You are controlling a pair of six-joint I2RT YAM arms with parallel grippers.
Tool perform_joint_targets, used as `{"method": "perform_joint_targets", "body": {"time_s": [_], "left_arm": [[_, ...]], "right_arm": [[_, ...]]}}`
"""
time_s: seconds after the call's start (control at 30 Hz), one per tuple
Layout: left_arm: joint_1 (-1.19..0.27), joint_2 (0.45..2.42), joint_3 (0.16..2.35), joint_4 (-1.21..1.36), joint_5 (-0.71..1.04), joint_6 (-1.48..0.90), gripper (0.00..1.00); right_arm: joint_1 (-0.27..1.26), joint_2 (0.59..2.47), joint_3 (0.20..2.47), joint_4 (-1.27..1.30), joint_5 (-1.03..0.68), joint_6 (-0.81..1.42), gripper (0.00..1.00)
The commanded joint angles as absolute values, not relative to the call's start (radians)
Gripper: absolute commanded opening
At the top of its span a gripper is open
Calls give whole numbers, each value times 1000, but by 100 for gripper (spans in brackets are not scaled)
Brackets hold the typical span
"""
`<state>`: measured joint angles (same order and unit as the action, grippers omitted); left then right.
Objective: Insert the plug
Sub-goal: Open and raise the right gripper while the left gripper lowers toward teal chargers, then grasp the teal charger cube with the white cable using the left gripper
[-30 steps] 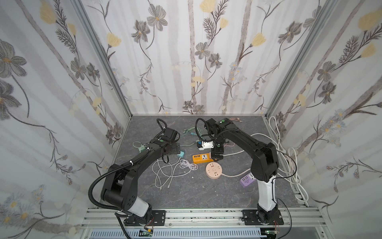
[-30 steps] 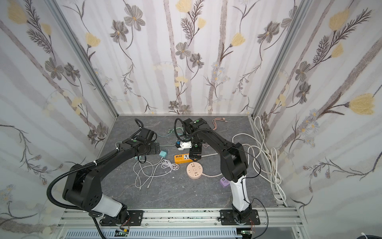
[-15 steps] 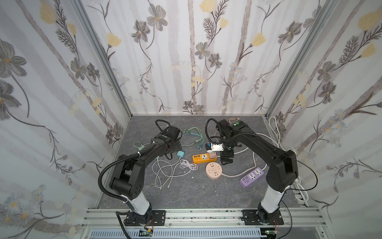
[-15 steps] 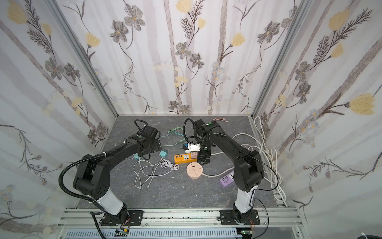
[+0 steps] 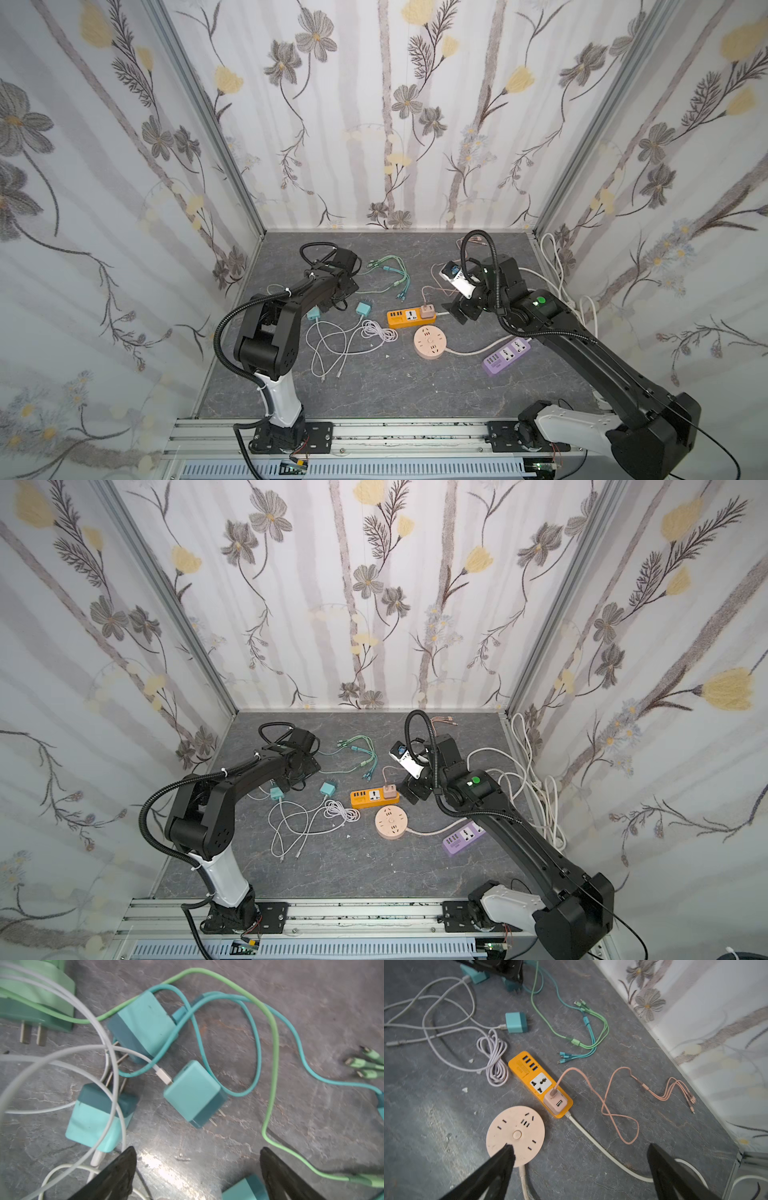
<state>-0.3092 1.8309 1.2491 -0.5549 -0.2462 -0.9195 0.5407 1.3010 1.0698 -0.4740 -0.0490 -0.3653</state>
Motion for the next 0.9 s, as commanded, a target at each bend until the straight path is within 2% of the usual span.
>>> {"method": "perform_joint_targets", "body": {"time_s": [0.0,0.2,0.4,0.63,0.87], "left_arm": [[-290,1852,1257,-528,-267,-1005,86],[-266,1910,1307,-528,-255,-1004,78],[-258,1961,1347,-551,-294,-1014,79],[-251,2007,1366,-552,-256,-1024,78],[-265,1978,1316,-550,-244,-1042,71]], "right_arm": [[540,1253,1025,-300,56,-170,99],[538,1181,961,-288,181,-113,99],[538,1144,927,-286,176,-101,99],[538,1138,907,-297,170,-93,99],[538,1140,905,-287,177,-97,99]]}}
